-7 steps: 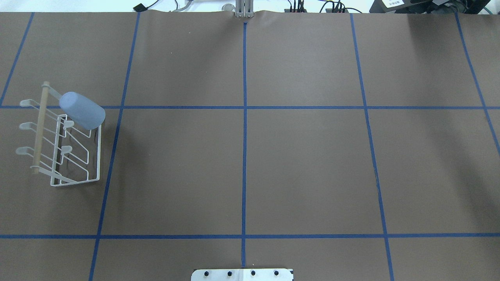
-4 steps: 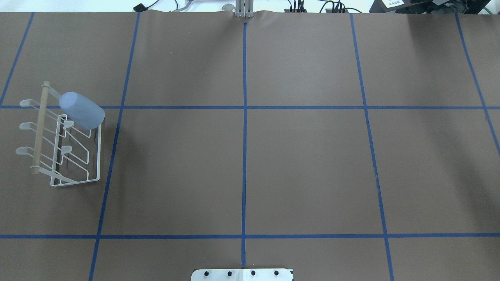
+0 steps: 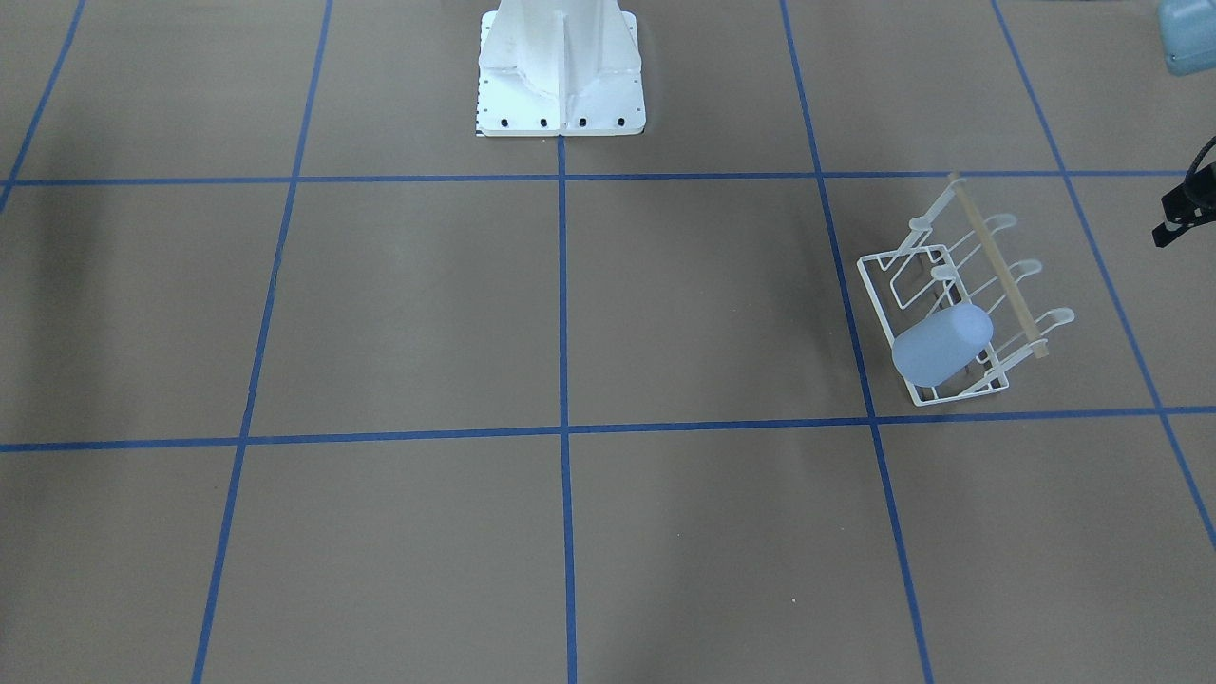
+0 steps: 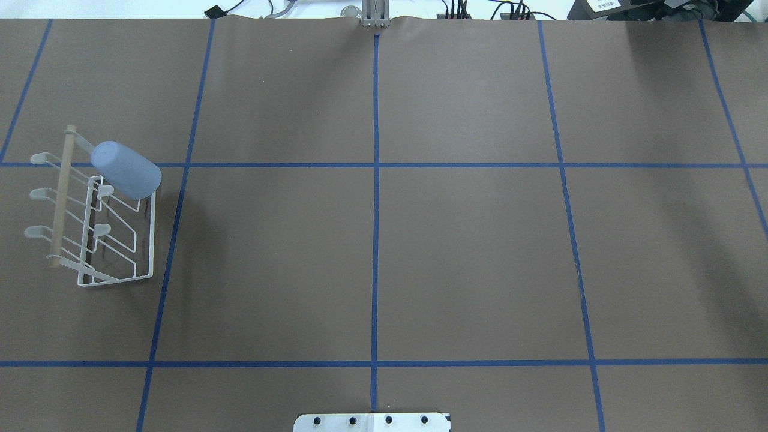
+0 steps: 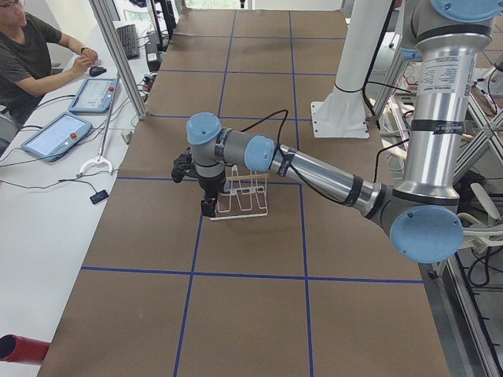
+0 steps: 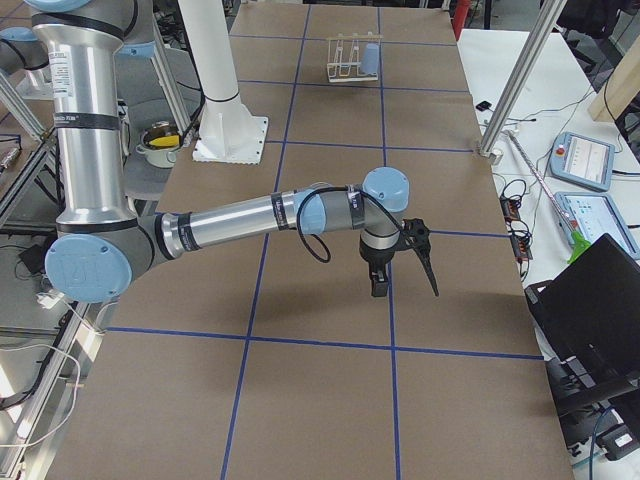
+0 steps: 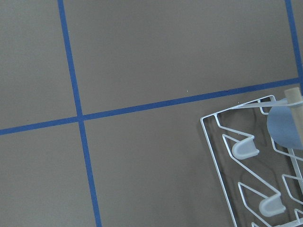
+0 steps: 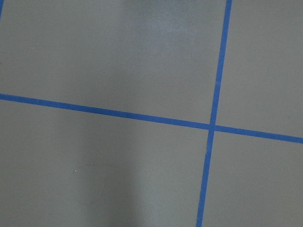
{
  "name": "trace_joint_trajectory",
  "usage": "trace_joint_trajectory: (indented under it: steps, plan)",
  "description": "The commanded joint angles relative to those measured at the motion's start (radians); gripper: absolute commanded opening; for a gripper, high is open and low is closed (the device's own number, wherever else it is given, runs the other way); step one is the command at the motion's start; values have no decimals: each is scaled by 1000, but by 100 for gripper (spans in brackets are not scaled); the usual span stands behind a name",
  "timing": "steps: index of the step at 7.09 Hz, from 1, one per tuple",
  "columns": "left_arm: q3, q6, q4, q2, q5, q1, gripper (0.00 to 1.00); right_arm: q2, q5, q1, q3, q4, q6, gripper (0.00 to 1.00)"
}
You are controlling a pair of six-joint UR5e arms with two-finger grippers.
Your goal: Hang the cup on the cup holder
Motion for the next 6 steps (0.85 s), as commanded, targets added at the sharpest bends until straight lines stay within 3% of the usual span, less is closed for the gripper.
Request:
trace_joint_trajectory:
  steps: [1,6]
  plan:
    - [5,0,-67,4,-1,0,98,-2,6,0,2,-1,-2,100]
    - [-5,-3,-93,19,1,-3,99,1,14,-11,-6,1,8,100]
